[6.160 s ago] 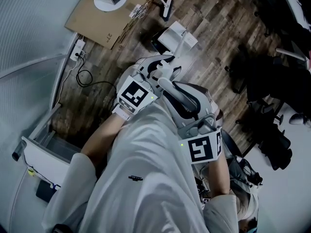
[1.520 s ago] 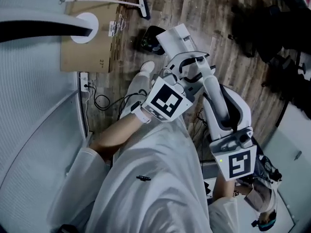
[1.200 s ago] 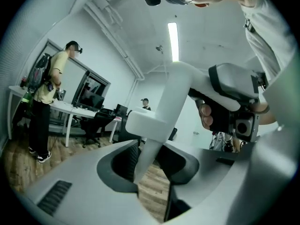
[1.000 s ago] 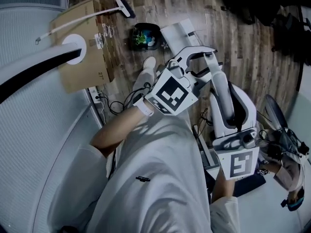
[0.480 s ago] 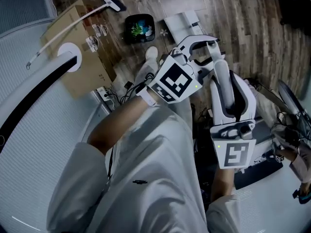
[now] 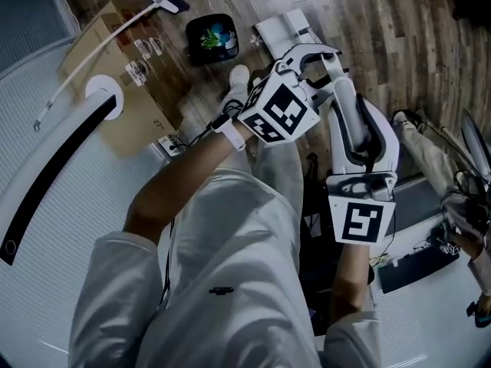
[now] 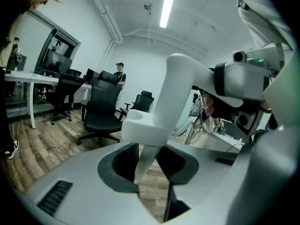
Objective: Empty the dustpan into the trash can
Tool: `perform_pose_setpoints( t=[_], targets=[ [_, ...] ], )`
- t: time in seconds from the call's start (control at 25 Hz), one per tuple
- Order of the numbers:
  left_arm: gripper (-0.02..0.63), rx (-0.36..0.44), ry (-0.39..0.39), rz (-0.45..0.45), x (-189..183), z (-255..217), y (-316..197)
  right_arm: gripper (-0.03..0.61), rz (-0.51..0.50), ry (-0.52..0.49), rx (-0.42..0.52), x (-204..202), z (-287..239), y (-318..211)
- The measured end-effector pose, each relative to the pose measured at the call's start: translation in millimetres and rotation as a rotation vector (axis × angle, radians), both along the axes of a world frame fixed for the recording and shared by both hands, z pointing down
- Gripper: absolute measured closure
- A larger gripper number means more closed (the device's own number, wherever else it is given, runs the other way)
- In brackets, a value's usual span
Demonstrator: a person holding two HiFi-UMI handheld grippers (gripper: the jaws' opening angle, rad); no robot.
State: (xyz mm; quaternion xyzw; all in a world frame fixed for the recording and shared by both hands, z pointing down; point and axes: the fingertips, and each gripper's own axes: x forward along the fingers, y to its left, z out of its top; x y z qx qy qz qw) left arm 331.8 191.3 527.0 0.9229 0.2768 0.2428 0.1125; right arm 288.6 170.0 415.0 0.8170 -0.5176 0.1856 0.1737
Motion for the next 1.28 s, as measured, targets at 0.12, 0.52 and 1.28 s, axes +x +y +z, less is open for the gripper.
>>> perform_pose_setpoints(
  t=[0.12,0.52,1.28],
  targets=[
    [0.495,0.017,-0.025,0.023,2.9,28.4,6.4,0.437,0.015,-0.007,-0.014,4.3,27.6,4.9],
    [0.495,0.079,-0.096,0.082,9.6,109.7,28.9,0.436,0.029,-0.065,-0.054,16.6,107.0,26.1],
    [0.468,0.064,-0.099,0.104,33.6,131.3,55.3,0.383,0.097,-0.13,0.008,49.8,130.0,58.4]
  ],
)
